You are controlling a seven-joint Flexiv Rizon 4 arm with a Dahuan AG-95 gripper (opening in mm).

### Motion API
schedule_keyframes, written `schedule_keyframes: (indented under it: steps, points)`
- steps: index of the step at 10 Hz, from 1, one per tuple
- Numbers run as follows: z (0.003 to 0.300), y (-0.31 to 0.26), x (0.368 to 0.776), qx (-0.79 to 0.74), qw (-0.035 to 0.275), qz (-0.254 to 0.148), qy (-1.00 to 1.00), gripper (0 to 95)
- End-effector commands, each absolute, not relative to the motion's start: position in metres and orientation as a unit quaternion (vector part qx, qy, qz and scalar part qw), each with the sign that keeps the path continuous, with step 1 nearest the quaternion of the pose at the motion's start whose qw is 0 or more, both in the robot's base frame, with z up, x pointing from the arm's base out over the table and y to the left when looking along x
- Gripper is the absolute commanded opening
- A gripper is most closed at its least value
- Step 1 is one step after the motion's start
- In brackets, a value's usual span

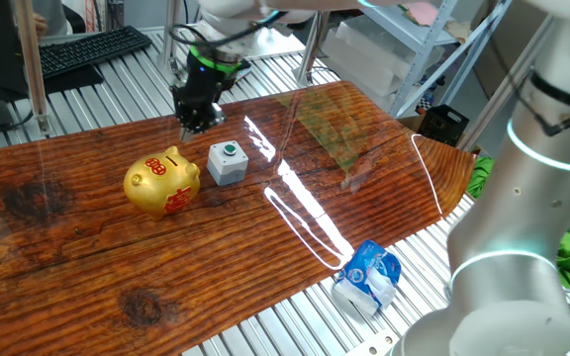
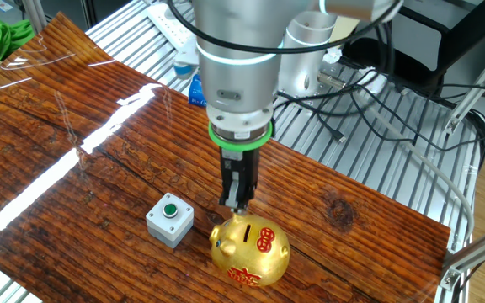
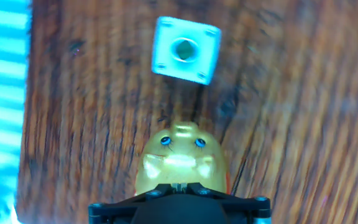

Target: Drop coins into a piggy bank

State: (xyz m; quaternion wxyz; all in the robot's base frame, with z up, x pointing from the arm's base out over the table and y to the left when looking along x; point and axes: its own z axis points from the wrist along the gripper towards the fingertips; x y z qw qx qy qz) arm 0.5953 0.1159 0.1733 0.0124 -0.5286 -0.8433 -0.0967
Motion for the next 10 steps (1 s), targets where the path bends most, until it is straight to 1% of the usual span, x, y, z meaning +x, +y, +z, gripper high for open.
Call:
schedule_keyframes:
  steps: [1,3,4,7,10]
  points:
    - [0.178,0.081,0.572,-0.147,-0.048,-0.101,-0.983,0.0]
    - [0.177,0.074,0.576,-0.118,-0.059,-0.09,-0.987,0.0]
    - [0.176,0.074,0.577,-0.113,-0.06,-0.089,-0.988,0.0]
    - [0.171,0.07,0.588,-0.055,-0.067,-0.066,-0.994,0.0]
    - [0.162,0.064,0.604,-0.05,-0.067,-0.065,-0.994,0.0]
